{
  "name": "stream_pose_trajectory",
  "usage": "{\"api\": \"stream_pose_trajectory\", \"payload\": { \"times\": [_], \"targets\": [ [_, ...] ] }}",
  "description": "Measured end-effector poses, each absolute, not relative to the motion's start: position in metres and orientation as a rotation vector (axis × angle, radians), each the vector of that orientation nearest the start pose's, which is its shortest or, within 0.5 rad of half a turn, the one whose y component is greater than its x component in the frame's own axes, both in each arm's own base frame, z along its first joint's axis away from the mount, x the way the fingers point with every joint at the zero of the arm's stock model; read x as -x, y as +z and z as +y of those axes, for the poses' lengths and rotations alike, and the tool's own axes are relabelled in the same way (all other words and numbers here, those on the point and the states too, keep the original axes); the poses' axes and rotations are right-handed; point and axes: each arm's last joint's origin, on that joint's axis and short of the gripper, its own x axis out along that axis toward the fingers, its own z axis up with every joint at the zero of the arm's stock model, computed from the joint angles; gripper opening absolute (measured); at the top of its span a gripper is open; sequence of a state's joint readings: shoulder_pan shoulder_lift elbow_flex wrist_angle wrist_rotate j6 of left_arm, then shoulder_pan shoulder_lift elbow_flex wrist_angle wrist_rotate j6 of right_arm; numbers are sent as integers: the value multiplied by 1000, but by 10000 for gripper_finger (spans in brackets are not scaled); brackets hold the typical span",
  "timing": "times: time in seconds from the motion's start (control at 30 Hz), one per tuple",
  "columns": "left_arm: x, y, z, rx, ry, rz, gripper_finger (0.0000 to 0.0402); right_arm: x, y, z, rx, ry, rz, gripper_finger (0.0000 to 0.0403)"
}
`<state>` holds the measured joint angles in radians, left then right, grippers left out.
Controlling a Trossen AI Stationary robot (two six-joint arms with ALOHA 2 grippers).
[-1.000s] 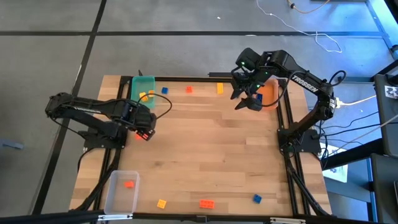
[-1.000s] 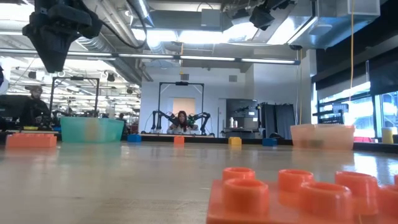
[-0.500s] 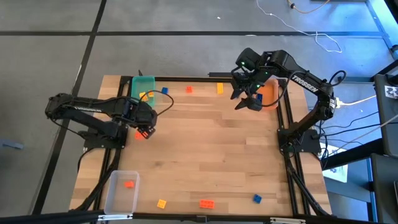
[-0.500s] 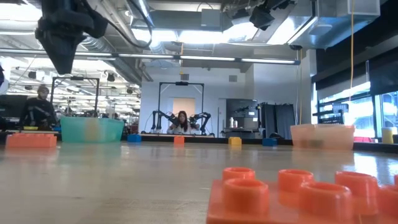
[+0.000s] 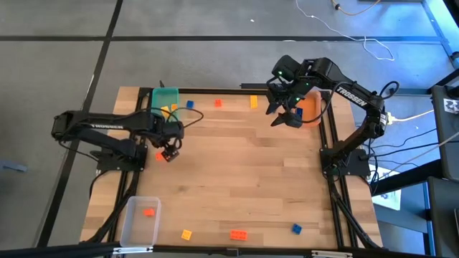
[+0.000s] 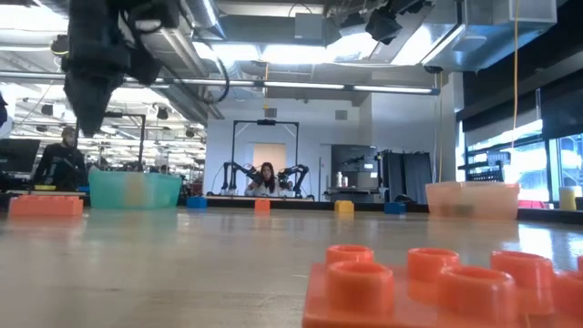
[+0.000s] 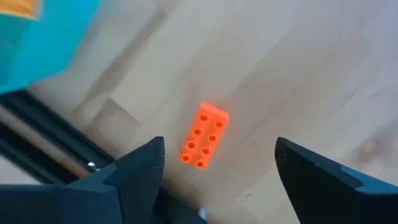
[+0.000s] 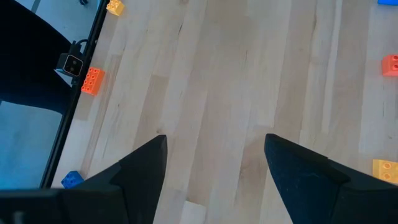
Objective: Sort & place blocks by color
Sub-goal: Put the orange game piece into the transparent bin
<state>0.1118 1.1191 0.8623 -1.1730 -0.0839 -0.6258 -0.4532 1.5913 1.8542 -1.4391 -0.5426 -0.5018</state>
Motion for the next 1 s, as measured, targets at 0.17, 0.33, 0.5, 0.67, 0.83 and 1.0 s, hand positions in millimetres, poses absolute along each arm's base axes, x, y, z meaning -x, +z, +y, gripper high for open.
{"api": "stream_pose_trajectory", "payload": {
  "times": [0.17,0.33,0.5,0.67,0.83,1.0],
  "targets": [
    [-166,213,22,574,570,1358,295,-260,404,-110,-105,328,968,269],
    [-161,194,21,573,574,1380,296,-260,404,-110,-105,328,967,269],
    [-162,180,22,549,565,1410,296,-260,404,-110,-105,328,967,269],
    [-165,163,21,557,545,1463,296,-260,404,-110,-100,326,960,269],
    [-168,147,21,550,535,1521,296,-262,405,-111,-86,322,940,269],
    [-175,138,22,547,539,1528,295,-264,406,-112,-72,317,919,269]
  ]
}}
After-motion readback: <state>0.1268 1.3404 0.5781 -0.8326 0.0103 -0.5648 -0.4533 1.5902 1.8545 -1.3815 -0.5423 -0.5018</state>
